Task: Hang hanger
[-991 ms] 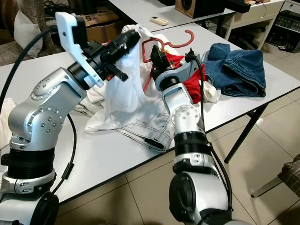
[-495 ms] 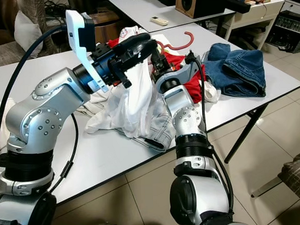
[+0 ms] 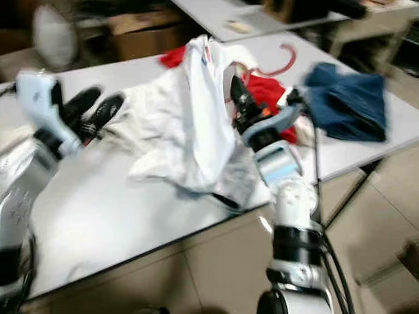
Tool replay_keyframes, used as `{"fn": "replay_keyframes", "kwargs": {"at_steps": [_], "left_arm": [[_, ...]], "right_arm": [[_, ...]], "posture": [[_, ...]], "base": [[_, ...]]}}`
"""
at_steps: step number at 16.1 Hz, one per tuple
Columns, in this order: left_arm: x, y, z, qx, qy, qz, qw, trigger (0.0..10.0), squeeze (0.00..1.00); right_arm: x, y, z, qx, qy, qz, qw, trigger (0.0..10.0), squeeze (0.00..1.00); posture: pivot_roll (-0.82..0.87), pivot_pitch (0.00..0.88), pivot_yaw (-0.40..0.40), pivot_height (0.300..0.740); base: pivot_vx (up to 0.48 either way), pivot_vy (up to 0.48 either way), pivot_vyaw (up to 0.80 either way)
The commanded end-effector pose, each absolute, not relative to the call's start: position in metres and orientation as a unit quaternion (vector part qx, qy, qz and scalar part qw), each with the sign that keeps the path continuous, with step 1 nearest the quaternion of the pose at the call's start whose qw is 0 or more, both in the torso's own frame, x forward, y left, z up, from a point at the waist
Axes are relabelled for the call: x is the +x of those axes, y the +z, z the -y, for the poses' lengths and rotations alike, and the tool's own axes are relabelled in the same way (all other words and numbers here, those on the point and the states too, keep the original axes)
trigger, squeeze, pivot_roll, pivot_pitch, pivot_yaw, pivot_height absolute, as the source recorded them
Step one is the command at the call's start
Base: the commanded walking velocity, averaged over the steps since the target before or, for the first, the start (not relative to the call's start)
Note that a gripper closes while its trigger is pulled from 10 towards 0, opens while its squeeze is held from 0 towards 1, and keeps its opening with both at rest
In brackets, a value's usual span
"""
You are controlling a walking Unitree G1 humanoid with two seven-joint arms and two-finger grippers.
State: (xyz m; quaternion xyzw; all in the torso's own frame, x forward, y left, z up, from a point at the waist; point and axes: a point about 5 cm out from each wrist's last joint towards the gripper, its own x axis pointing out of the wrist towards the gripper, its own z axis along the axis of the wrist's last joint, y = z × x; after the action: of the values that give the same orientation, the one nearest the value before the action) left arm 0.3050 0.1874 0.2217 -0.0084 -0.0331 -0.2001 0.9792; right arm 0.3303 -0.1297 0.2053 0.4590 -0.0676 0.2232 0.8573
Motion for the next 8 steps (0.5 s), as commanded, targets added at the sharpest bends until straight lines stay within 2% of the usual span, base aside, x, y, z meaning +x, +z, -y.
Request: {"fn": "replay_keyframes", "kwargs": {"at_steps": [1, 4, 8], "left_arm": [[0.299, 0.225, -0.187, -0.007, -0.196, 0.042, 0.98, 10.0, 1.0], [0.292, 0.205, -0.184, -0.009, -0.171, 0.022, 0.985, 10.0, 1.0], [0.29, 0.211, -0.182, -0.007, -0.18, 0.033, 0.983, 10.0, 1.0]], "right_arm": [[0.321, 0.222, 0.129, 0.447, 0.26, 0.094, 0.851, 10.0, 0.0], [0.304, 0.242, 0.13, 0.418, 0.311, 0.113, 0.846, 10.0, 0.0], [0.295, 0.276, 0.132, 0.394, 0.345, 0.153, 0.838, 10.0, 0.0]], "posture": [[-0.02, 0.0, 0.033, 0.74], [-0.03, 0.0, 0.029, 0.74], [-0.03, 0.0, 0.025, 0.74]], "base": [[0.0, 0.0, 0.8], [0.0, 0.0, 0.8], [0.0, 0.0, 0.8]]}}
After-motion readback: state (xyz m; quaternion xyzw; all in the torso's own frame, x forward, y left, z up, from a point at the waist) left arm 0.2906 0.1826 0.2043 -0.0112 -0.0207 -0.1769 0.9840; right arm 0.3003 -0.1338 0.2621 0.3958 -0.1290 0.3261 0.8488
